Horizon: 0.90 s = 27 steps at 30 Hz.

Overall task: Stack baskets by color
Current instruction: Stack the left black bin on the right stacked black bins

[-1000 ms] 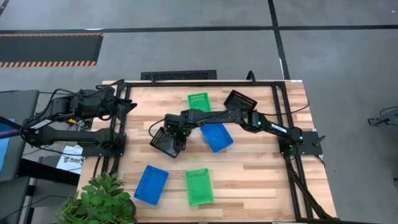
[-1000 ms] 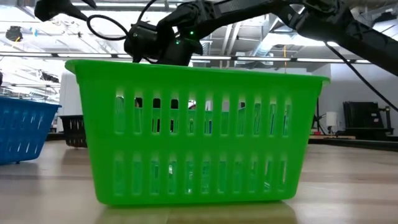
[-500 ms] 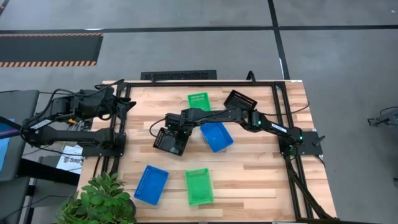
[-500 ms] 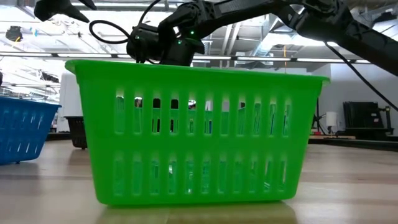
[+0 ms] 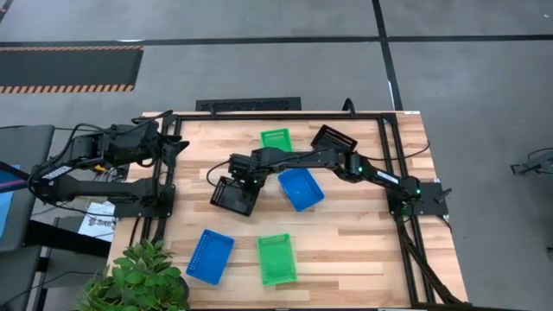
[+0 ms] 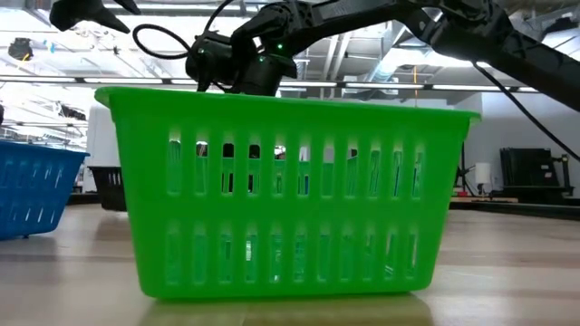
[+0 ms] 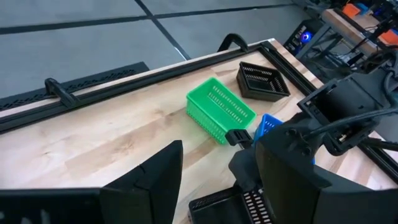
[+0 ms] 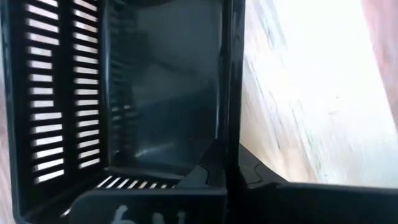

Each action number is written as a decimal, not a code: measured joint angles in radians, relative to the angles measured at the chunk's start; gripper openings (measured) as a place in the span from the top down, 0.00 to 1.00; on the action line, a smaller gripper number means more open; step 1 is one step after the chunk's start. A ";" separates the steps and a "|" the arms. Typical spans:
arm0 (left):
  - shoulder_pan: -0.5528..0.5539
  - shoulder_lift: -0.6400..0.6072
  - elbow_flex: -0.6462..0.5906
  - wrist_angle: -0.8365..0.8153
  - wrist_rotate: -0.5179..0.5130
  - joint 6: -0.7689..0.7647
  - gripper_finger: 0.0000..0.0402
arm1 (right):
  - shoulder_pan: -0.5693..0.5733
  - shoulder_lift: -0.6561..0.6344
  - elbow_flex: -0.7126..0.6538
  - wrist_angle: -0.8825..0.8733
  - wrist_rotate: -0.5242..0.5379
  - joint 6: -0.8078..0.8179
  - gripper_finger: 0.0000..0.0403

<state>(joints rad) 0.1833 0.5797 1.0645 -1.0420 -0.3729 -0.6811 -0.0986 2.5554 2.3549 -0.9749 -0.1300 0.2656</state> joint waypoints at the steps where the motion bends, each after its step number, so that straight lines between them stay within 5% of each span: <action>1: 0.000 0.000 0.000 0.000 0.000 0.000 0.52 | -0.002 -0.006 -0.001 -0.005 0.000 0.000 0.99; 16: 0.000 0.000 0.000 -0.008 0.001 0.008 0.52 | -0.120 -0.192 -0.001 -0.025 0.003 -0.042 0.99; 27: 0.000 0.000 0.000 -0.016 0.001 0.007 0.52 | -0.298 -0.403 -0.002 -0.228 0.139 -0.087 0.99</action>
<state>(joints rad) 0.1829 0.5797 1.0645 -1.0578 -0.3721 -0.6739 -0.3968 2.1526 2.3531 -1.2032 0.0087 0.1786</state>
